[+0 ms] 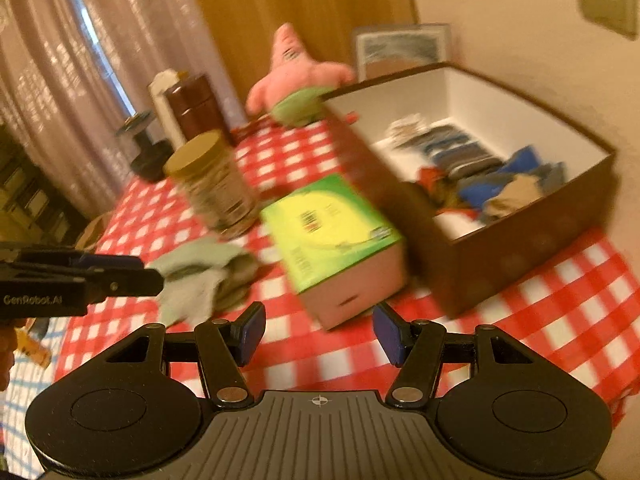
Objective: Organize soft objects
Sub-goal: 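Move both tools back from the box toward the light-green fuzzy cloth, then grasp the light-green fuzzy cloth with the right tool and lift it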
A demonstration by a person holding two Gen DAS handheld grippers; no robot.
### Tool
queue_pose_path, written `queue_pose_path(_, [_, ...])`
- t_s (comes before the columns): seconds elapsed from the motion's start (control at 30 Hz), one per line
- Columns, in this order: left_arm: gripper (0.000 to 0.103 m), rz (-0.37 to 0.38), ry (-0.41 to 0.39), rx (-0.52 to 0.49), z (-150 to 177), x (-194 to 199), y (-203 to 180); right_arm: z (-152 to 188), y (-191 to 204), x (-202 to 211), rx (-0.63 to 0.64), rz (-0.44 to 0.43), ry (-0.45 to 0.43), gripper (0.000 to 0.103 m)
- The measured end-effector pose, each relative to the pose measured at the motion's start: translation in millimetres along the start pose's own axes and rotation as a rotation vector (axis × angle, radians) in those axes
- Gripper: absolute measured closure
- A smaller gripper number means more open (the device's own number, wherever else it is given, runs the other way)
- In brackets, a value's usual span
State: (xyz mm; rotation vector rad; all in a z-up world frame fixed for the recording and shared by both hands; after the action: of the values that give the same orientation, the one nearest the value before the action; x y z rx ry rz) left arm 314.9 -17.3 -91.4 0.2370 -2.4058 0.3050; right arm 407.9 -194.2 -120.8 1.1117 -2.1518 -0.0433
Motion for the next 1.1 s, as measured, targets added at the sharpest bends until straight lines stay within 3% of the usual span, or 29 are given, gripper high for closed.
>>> queue_pose_path(0.6, [0.068, -0.095, 0.034, 0.073, 49.7, 35.4, 96.3, 46.3, 97.6, -49.0, 0.06, -0.065, 0.099, 0.043])
queue_pose_path(1.1, [0.068, -0.12, 0.056, 0.089, 53.9, 10.1, 137.9, 33.0, 132.4, -105.2, 0.225, -0.061, 0.072, 0.043])
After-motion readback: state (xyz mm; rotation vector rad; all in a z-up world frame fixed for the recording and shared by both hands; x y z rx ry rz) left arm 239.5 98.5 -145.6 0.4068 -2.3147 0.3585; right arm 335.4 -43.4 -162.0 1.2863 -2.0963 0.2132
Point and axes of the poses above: each gripper's, at about its wrist camera, not at the fingertips, and x roughly against the way its jaws point, y to its left, z to its underside, the point moved 8 cm from there along -x, roughly the way its jaws point, and after that the axes turned 9 degrees about -y, right-handed, at the moved point
